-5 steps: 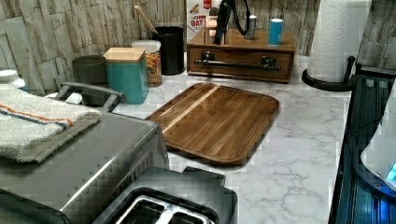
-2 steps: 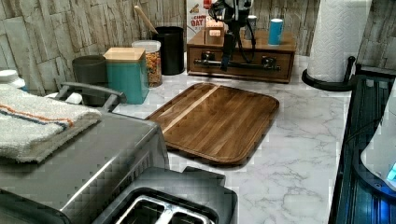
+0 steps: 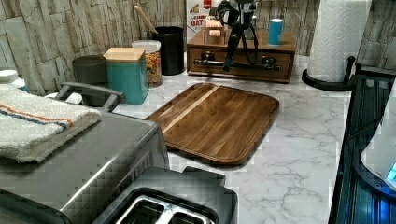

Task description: Open the drawer.

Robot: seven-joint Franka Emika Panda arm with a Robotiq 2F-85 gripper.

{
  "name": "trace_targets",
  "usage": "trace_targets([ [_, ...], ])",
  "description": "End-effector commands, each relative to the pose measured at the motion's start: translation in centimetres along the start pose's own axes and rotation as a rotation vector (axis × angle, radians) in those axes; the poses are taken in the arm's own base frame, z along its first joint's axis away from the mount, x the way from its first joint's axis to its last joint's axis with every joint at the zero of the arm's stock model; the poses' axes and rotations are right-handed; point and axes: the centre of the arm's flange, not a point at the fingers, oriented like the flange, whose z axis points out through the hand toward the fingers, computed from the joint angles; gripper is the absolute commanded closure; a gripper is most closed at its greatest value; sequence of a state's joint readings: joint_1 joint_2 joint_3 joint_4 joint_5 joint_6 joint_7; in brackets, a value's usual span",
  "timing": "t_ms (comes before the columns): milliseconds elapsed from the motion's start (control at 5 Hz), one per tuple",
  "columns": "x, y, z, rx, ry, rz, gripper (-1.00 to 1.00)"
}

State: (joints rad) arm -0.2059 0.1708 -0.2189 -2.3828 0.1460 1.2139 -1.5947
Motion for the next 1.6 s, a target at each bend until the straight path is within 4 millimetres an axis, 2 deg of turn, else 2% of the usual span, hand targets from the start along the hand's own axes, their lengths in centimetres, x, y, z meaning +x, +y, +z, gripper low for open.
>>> trace_targets([
  [200, 0.1, 2.5, 1.9, -0.013, -0.045, 0.056, -1.00],
  [400, -0.3, 3.2, 3.1, -0.022, -0.055, 0.040, -1.00],
  [600, -0.2, 3.0, 3.3, -0.011, -0.097, 0.063, -1.00],
  [800, 0.3, 1.8, 2.2, -0.001, -0.169, 0.100, -1.00],
  [1000, -0.3, -0.1, 3.0, 0.042, -0.137, 0.096, -1.00],
  [1400, -1.7, -6.6, 7.1, 0.175, -0.076, 0.026, -1.00],
  [1600, -2.7, -10.4, 7.4, 0.212, -0.113, 0.010, -1.00],
])
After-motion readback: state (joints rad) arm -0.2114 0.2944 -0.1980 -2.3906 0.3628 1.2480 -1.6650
